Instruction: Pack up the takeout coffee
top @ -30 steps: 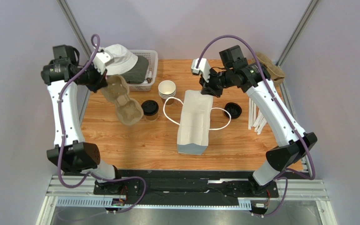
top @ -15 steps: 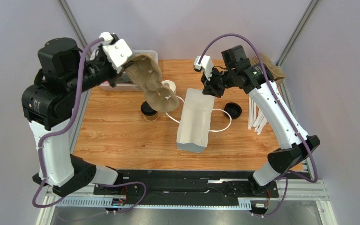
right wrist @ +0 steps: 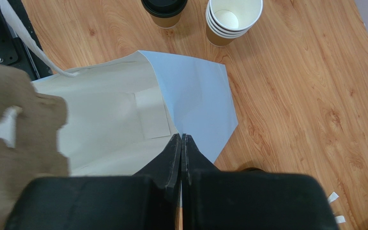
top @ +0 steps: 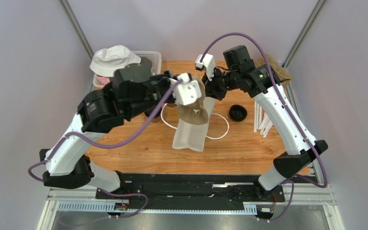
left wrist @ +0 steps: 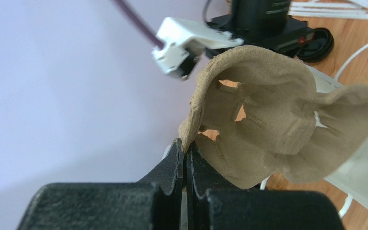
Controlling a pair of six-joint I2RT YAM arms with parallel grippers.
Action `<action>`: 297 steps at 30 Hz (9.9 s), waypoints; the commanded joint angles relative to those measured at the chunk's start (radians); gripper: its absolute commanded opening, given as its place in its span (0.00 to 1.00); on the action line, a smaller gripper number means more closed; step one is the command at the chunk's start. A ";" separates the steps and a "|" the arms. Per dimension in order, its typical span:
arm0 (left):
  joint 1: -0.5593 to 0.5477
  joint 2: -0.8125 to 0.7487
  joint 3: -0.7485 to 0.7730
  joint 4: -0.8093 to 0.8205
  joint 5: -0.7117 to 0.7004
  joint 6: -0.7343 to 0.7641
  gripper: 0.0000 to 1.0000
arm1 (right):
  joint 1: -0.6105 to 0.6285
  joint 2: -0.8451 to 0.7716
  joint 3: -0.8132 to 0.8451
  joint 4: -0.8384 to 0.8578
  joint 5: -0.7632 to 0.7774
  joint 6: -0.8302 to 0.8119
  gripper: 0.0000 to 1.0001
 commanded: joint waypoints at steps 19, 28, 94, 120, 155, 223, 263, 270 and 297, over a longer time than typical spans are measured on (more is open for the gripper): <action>-0.127 -0.198 -0.626 0.456 -0.180 0.216 0.00 | 0.024 0.009 0.072 -0.052 -0.073 -0.002 0.00; -0.164 -0.116 -0.622 0.375 -0.156 0.071 0.00 | 0.016 0.075 0.088 -0.060 -0.162 -0.042 0.00; -0.091 -0.043 -1.114 0.645 -0.171 -0.046 0.00 | -0.007 0.071 0.096 -0.115 -0.371 -0.040 0.00; -0.077 -0.074 -0.892 0.449 -0.171 -0.132 0.54 | -0.005 0.055 0.046 -0.102 -0.363 -0.069 0.00; -0.077 -0.066 -0.786 0.163 -0.002 -0.074 0.48 | -0.067 -0.003 -0.022 -0.063 -0.338 -0.069 0.00; 0.511 -0.365 -0.955 0.399 0.530 -0.701 0.78 | -0.007 -0.235 -0.250 0.107 -0.204 -0.079 0.54; 0.722 -0.143 -0.982 0.334 0.365 -0.629 0.94 | 0.047 -0.268 -0.375 0.156 -0.168 -0.211 0.00; 0.725 0.025 -0.895 0.303 0.285 -0.566 0.96 | 0.045 -0.264 -0.412 0.205 -0.163 -0.204 0.00; 0.732 0.145 -0.850 0.295 0.306 -0.566 0.99 | 0.042 -0.462 -0.608 0.460 -0.315 -0.390 0.00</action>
